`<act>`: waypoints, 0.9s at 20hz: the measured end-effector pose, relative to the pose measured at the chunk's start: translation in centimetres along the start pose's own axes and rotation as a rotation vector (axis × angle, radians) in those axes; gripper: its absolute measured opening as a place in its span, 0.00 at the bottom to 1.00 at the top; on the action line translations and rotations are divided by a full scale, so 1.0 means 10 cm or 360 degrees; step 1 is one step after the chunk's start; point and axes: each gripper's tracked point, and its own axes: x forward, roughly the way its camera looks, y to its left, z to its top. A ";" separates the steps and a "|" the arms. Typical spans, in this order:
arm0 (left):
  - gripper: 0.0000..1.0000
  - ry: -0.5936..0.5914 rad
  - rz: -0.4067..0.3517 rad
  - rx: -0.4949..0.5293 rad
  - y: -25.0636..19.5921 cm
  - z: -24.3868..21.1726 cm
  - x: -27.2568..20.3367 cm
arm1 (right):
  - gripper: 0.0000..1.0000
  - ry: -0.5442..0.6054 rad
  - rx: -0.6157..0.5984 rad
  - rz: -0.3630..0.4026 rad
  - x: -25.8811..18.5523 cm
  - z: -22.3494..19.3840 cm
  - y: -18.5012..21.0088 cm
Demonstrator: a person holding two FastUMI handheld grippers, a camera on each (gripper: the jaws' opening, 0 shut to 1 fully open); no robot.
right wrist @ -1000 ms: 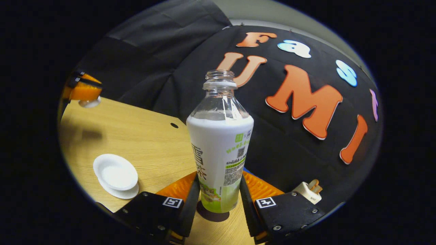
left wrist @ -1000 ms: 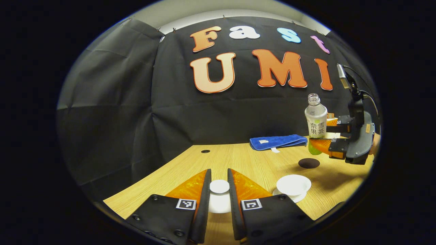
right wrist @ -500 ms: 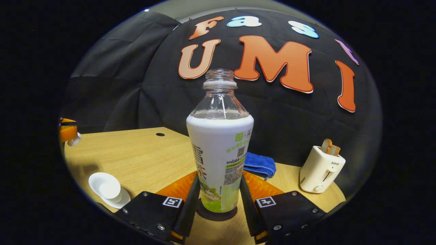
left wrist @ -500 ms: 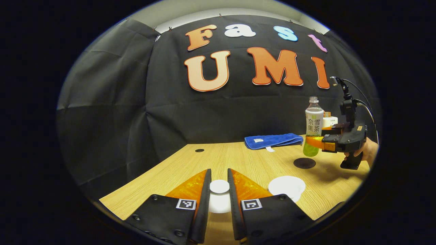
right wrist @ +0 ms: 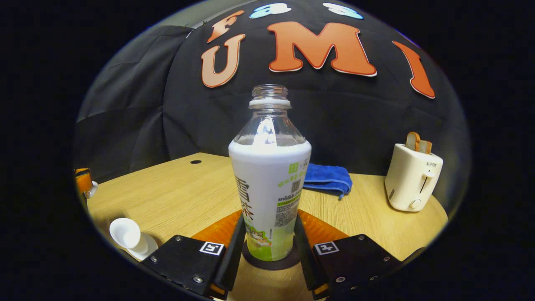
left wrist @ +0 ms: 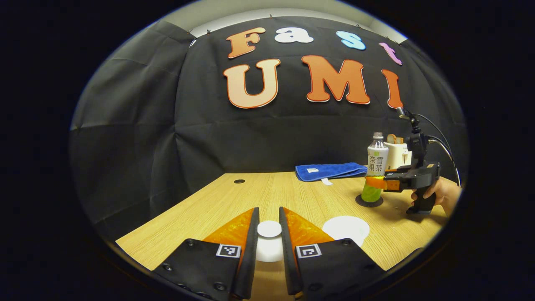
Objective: Open the teacup lid with one hand, grasp the water bottle and pour water into the teacup with the other hand; after pouring, place the water bottle on the coaster and then close the teacup lid.
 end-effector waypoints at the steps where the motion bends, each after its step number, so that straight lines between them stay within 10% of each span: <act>1: 0.34 0.0001 -0.0005 0.0001 -0.01 0.00 0.01 | 0.64 -0.0020 0.0012 0.0006 0.00 0.01 -0.01; 18: 0.33 0.0006 -0.0358 -0.0171 -1.06 -0.02 0.30 | 0.95 -0.0091 -0.0031 0.0061 -0.50 0.11 -0.07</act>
